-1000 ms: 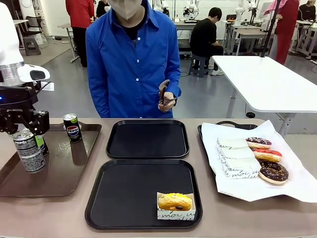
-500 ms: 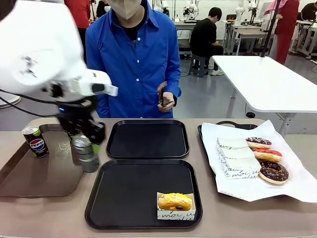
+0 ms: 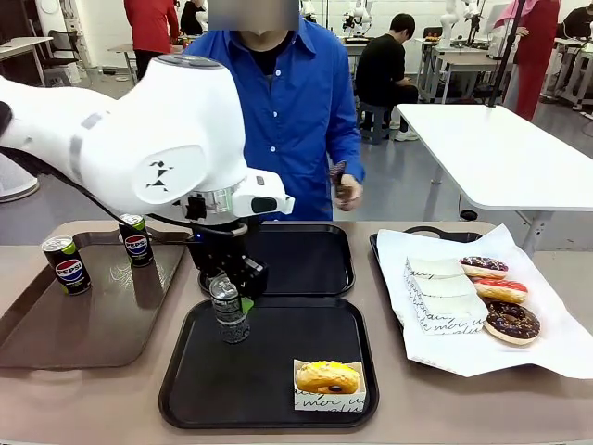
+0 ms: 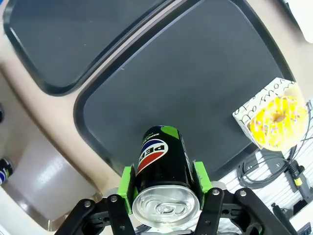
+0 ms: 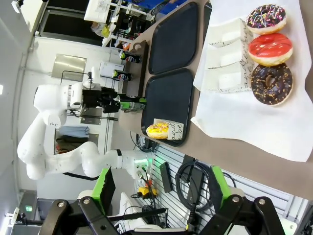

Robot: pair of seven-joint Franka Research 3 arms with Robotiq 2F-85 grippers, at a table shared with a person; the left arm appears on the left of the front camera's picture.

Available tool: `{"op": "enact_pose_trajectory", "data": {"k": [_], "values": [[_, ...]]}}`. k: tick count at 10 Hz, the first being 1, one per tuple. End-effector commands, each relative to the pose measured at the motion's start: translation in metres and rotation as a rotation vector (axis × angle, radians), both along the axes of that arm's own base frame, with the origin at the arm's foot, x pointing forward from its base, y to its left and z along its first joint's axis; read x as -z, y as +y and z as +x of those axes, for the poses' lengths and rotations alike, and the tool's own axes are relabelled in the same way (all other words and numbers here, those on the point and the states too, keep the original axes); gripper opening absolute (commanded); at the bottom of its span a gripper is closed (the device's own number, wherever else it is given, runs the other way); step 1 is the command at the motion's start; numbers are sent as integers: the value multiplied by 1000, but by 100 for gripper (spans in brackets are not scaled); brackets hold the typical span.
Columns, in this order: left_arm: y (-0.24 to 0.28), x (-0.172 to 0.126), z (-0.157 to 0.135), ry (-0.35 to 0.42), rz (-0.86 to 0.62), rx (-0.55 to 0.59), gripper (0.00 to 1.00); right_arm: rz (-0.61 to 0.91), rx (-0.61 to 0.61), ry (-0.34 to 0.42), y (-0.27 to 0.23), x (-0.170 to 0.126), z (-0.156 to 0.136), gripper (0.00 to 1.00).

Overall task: Set up donuts and drinks on trays.
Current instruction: Pick up one Pepsi coke and place it on the Flat Tray.

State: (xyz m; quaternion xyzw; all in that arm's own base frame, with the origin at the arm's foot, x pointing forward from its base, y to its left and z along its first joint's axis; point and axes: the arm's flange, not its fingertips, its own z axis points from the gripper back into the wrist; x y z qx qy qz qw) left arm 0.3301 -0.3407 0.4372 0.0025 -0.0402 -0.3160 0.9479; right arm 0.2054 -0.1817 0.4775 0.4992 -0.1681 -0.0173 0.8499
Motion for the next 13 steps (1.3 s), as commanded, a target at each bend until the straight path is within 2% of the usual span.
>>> {"op": "enact_pose_trajectory", "data": {"k": [1, 6, 9, 10, 11, 12, 13], "values": [[0, 5, 17, 25, 4, 1, 59, 17, -9, -24, 0, 0, 0, 100], [8, 36, 25, 11, 53, 78, 59, 17, -9, -24, 0, 0, 0, 100], [7, 43, 29, 4, 66, 91, 59, 17, -9, -24, 0, 0, 0, 100], [7, 43, 29, 10, 63, 84, 62, 17, -9, -24, 0, 0, 0, 100], [7, 44, 30, 13, 60, 81, 70, 17, -9, -24, 0, 0, 0, 100], [8, 44, 32, 23, 56, 76, 99, 17, -9, -24, 0, 0, 0, 100], [9, 42, 31, 22, 51, 68, 100, 17, -9, -24, 0, 0, 0, 100]]}}
